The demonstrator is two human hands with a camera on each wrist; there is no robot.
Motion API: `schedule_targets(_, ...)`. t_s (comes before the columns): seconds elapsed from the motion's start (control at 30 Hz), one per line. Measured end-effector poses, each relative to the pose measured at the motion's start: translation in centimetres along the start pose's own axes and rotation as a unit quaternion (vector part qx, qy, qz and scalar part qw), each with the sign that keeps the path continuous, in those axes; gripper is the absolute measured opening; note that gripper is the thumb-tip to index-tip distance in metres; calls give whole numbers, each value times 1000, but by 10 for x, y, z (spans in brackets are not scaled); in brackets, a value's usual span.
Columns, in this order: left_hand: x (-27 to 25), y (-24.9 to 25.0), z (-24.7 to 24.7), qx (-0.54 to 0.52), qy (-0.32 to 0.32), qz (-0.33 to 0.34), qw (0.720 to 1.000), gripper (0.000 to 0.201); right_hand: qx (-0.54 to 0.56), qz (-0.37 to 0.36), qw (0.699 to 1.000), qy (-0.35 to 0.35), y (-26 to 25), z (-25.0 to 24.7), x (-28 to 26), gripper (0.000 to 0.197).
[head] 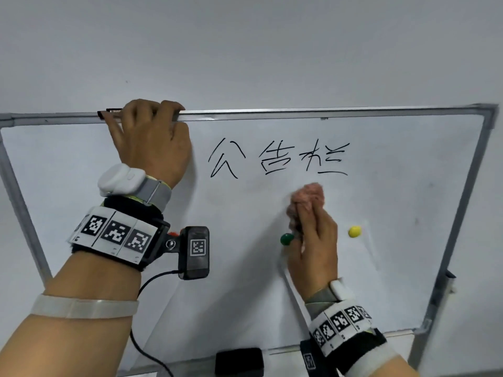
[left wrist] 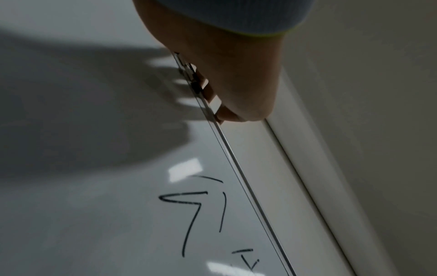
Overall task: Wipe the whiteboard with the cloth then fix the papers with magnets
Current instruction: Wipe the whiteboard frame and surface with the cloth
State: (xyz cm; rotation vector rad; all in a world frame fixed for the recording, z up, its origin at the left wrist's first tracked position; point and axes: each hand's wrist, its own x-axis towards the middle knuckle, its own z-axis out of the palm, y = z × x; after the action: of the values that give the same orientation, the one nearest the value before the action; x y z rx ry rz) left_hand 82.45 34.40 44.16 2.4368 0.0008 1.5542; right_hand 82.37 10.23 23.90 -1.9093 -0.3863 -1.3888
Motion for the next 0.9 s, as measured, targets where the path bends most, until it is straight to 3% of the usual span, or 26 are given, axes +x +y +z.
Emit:
schedule_targets(0.1, 0, 19, 5, -5, -17, 3, 1000, 44, -34, 55, 998, 23, 11, -15, 7, 65)
schedule_targets(0.23, 3, 55, 17, 2, -46, 7, 999, 47, 3, -94, 988, -123, -8, -7, 4, 61)
schedule_targets(0.3, 5, 63, 21, 10, -56, 0, 998, 49, -8, -128, 981, -148, 3, -10, 1, 59)
schedule_targets(0.43, 8, 96, 32, 20, -74, 2, 997, 49, 15, -33, 998, -42, 61, -57, 18, 66)
schedule_targets(0.53, 8, 130, 42, 2, -91, 18, 996, 51, -22, 12, 999, 35, 101, -88, 45, 60)
schedule_targets(0.73, 6, 207, 68, -73, -128, 50, 988, 58, -58, 18, 992, 110, 136, -117, 102, 48)
schedule_targets(0.8, 6, 227, 76, -86, -113, 44, 989, 58, -67, -25, 995, 72, 138, -120, 108, 49)
schedule_targets(0.9, 6, 235, 77, -85, -105, 33, 990, 56, -43, -196, 975, -93, 140, -108, 89, 42)
